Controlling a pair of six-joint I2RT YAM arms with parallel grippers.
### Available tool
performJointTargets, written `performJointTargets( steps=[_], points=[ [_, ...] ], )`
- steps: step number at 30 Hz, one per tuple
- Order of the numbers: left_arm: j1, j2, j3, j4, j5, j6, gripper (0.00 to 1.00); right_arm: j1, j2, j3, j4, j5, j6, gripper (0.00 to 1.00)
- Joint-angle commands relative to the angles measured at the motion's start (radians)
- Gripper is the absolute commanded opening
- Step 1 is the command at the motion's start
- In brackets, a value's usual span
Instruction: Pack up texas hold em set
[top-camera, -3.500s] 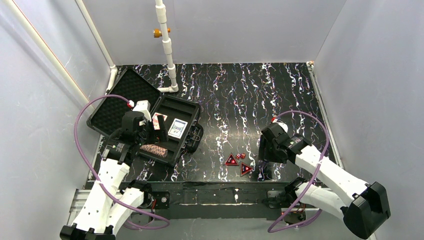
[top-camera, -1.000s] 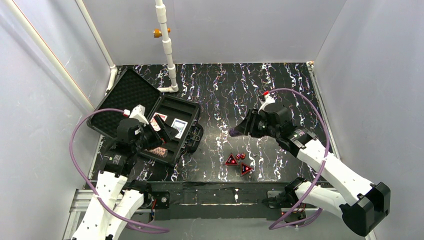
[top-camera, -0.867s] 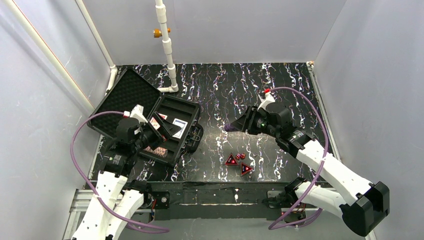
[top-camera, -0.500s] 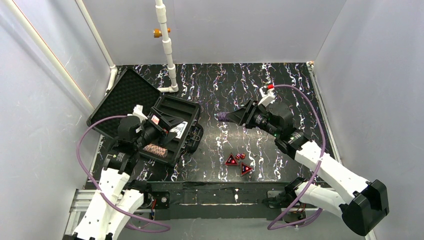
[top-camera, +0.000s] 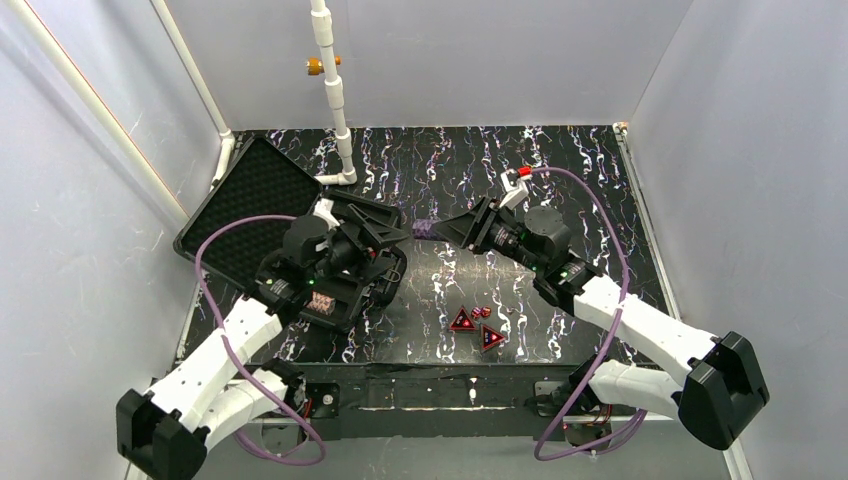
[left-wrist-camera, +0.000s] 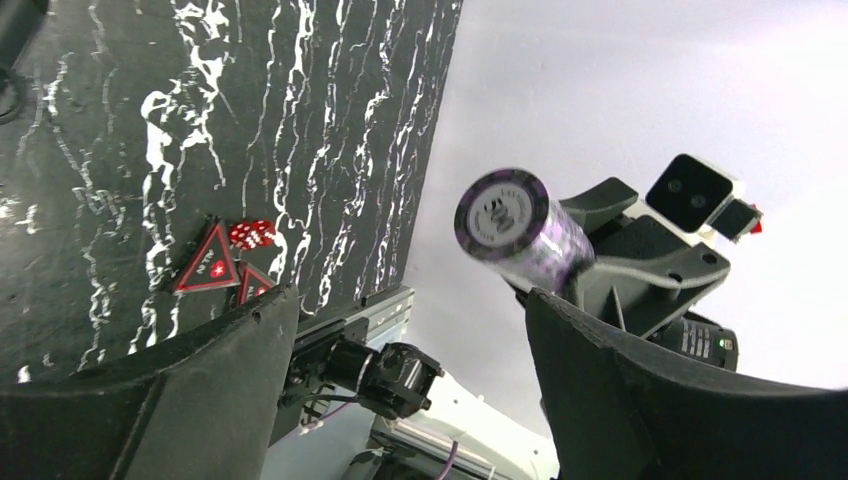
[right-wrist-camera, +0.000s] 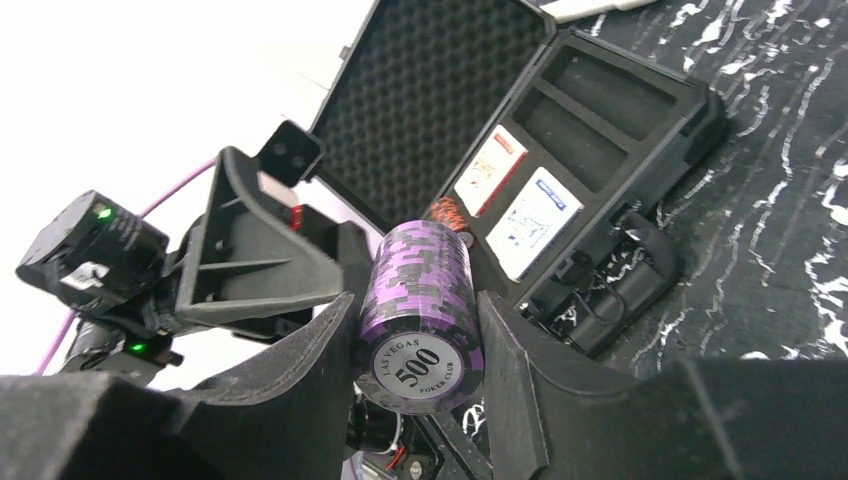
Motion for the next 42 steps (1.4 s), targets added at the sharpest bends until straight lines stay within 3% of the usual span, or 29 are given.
performJointTargets(
  steps=[1, 10, 42],
  points=[
    [-0.043, 0.054, 0.040, 0.125, -0.058, -0.053, 0.81, 0.023, -0.028, -0.004, 0.219, -0.003, 0.028, 0.01],
    [-0.084, 0.066, 0.070, 0.166, -0.156, -0.067, 0.78, 0.032, -0.032, -0.020, 0.259, -0.012, 0.028, 0.01],
    [-0.173, 0.099, 0.115, 0.176, -0.218, -0.087, 0.67, 0.069, -0.022, -0.032, 0.365, -0.038, 0.051, 0.01]
  ],
)
